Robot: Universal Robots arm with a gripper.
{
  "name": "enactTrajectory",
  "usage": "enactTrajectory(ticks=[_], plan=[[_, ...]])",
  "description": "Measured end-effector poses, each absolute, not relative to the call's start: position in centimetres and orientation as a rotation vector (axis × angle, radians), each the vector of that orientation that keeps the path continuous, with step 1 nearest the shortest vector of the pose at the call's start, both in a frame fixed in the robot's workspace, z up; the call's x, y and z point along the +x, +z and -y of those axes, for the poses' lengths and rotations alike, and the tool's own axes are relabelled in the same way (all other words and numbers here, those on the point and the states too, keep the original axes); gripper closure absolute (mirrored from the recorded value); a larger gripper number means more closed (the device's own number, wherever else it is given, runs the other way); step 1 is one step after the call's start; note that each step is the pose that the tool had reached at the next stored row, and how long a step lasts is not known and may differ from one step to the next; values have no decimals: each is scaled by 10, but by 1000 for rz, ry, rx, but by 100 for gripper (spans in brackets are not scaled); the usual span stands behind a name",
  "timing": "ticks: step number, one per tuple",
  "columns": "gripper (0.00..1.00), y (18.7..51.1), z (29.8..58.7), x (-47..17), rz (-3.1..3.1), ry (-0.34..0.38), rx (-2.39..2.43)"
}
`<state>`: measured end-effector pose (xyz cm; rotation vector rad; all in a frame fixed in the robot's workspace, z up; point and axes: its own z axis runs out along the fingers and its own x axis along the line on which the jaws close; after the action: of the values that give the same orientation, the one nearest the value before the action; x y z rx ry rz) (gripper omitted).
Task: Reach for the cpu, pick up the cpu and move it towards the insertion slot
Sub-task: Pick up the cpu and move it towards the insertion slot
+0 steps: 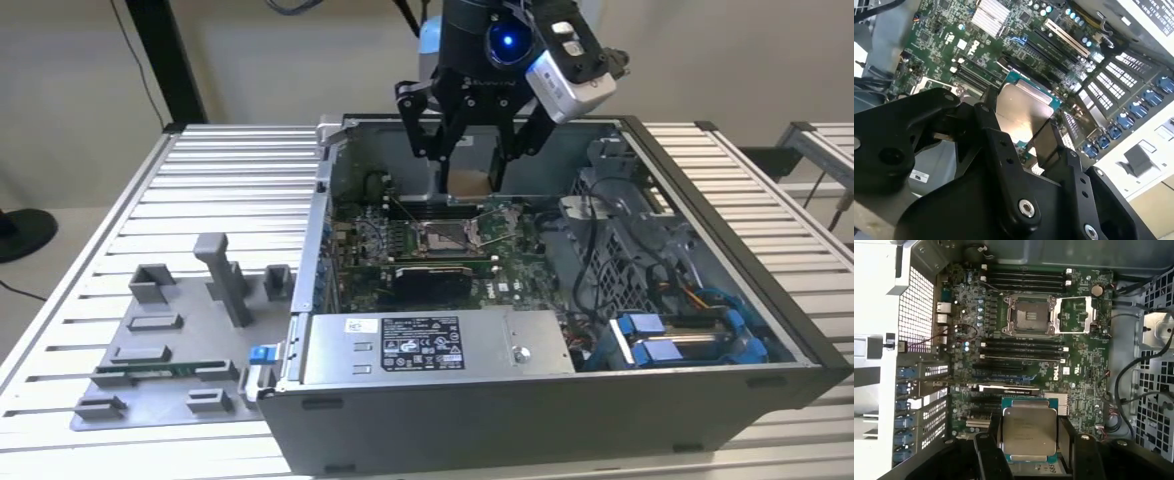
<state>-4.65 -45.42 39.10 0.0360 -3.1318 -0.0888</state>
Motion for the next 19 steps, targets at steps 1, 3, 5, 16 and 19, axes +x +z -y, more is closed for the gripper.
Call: enactTrajectory(ticks=[1,3,5,16,19], plan=[[100,391,453,-46,3132,-89,32],[100,390,450,-46,3132,-89,26],[100,390,446,-47,3132,-89,21],[100,390,442,-46,3132,-89,21],[100,390,435,-46,3132,-89,21]])
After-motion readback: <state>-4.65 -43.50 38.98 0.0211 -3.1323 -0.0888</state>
